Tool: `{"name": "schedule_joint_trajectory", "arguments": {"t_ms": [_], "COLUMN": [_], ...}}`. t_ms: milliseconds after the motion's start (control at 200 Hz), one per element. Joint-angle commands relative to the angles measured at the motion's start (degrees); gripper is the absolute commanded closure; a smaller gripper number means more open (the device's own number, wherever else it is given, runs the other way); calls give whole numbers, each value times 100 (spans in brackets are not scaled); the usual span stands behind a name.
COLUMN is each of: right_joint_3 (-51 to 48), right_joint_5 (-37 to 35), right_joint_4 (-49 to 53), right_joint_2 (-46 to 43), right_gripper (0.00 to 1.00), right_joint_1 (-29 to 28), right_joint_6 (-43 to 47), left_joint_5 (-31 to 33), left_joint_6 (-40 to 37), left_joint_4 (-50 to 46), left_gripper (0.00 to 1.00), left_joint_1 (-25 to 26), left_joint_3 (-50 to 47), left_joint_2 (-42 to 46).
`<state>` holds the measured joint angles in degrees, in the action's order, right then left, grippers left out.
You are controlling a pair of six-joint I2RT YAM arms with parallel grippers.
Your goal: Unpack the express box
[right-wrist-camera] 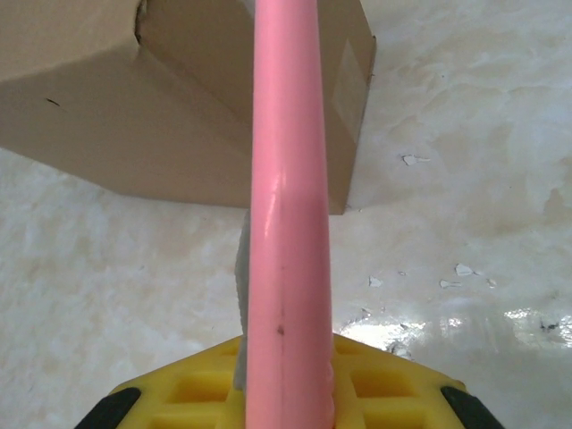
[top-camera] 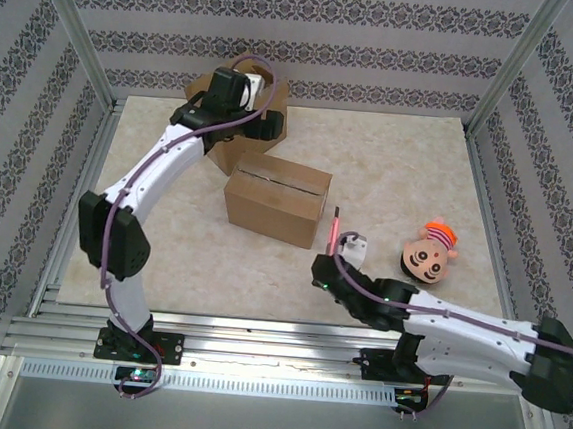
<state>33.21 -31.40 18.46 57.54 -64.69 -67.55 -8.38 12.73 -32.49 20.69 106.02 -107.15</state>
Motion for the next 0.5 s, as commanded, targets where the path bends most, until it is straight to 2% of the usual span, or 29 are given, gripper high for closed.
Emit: {"name": "schedule_joint_trajectory", "arguments": {"t_ms": [0,215,495], "right_joint_3": [282,790,799], "right_joint_5": [-933,-1197,-880], "right_joint_4": [-505,-631,-971], "right_joint_2": [450,1211,1564], "right_gripper": [100,100,100], "right_joint_1": [-107,53,850], "right_joint_6": [-698,-693,-499], "left_joint_5": [-8,63,-75], "left_joint_6": [-300,-516,-613], "left_joint_4": [-782,-1010,-1182], "left_gripper": [6,7,8], "left_joint_1": [59,63,58], "left_joint_3": [445,893,798], "left_joint_2": [-673,-1301,-1364]}}
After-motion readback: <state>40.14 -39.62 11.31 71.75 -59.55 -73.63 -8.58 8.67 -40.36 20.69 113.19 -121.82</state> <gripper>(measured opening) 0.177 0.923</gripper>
